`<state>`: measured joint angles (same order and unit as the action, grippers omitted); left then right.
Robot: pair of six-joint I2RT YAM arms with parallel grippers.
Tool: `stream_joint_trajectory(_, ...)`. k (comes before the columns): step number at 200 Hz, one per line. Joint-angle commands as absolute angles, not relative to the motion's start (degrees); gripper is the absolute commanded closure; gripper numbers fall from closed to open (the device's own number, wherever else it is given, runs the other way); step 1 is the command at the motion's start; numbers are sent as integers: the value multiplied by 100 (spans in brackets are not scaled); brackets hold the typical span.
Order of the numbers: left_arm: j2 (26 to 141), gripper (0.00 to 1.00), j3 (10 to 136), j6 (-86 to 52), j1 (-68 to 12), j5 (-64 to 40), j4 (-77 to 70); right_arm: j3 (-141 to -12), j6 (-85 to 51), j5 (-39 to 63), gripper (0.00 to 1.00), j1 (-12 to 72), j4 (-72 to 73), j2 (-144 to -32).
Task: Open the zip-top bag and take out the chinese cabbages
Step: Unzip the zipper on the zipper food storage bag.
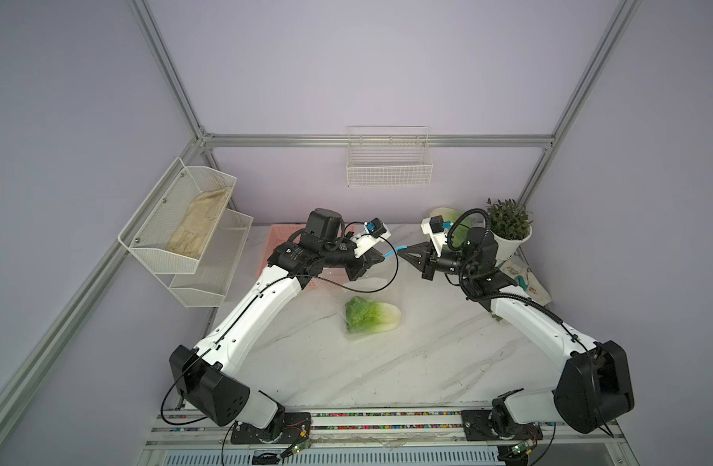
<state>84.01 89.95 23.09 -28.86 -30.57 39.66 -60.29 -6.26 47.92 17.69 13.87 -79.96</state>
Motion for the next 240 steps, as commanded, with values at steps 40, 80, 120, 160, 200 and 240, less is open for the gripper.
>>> stream_joint_trajectory(40,7519,100,8553,2149,-2749,-2798,4201,-5705,-1088,3250,100,1275,2021,-7690)
stream_joint_trajectory(80,7105,100,8231,2089,-2742,-2485,4344,-5834,-1191,3082,100,1069,2165,-7822)
stream_joint_trajectory(120,6681,100,7831,1965,-2733,-2177,4418,-6043,-1485,3191,100,832,2372,-8231)
stream_joint_trajectory(160,6297,100,7535,1903,-2699,-2064,4424,-6226,-1555,3195,100,782,2373,-8465)
stream_joint_trajectory(200,6368,100,7462,1844,-2681,-2020,4371,-6133,-1825,3349,100,782,2610,-8424)
stream_joint_trajectory(240,6654,100,7407,1462,-2680,-2321,3802,-5457,-3627,2209,32,782,2565,-7640)
